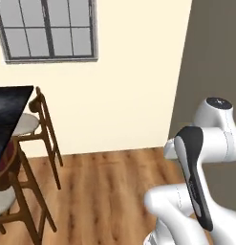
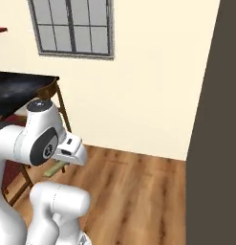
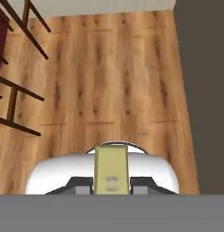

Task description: Retrieve the butter from the fridge and place it on a plate on the dining table. Then retrieve the butter knife by the fridge and place it near the plate.

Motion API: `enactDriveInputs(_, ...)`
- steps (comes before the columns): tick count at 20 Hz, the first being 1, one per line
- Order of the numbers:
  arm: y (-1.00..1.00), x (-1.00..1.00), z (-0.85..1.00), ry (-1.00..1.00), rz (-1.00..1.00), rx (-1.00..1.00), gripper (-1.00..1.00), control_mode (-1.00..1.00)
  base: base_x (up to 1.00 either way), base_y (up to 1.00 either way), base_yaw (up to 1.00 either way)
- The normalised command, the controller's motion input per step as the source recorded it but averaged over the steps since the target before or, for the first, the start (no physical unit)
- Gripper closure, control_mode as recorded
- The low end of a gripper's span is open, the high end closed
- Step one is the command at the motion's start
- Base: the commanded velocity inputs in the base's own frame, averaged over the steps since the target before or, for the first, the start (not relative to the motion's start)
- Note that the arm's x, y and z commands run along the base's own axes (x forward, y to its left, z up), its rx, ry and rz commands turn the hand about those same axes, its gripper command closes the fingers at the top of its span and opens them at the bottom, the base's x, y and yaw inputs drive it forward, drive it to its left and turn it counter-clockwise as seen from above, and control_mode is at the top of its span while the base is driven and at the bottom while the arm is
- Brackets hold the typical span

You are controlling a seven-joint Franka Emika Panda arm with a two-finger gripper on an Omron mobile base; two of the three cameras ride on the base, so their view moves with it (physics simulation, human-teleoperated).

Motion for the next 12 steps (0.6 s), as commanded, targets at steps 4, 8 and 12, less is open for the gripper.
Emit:
enactDriveInputs(4, 0.00, 0.00, 0.00, 0.00, 0.00, 0.00, 1.00, 1.00, 0.91, -0.43, 0.77)
enactDriveInputs(8, 0.00, 0.00, 0.00, 0.00, 0.00, 0.00, 1.00, 1.00, 0.94, -0.40, 0.76)
enactDriveInputs(12, 0.00, 0.00, 0.00, 0.00, 0.00, 0.00, 1.00, 1.00, 0.82, -0.39, 0.69)
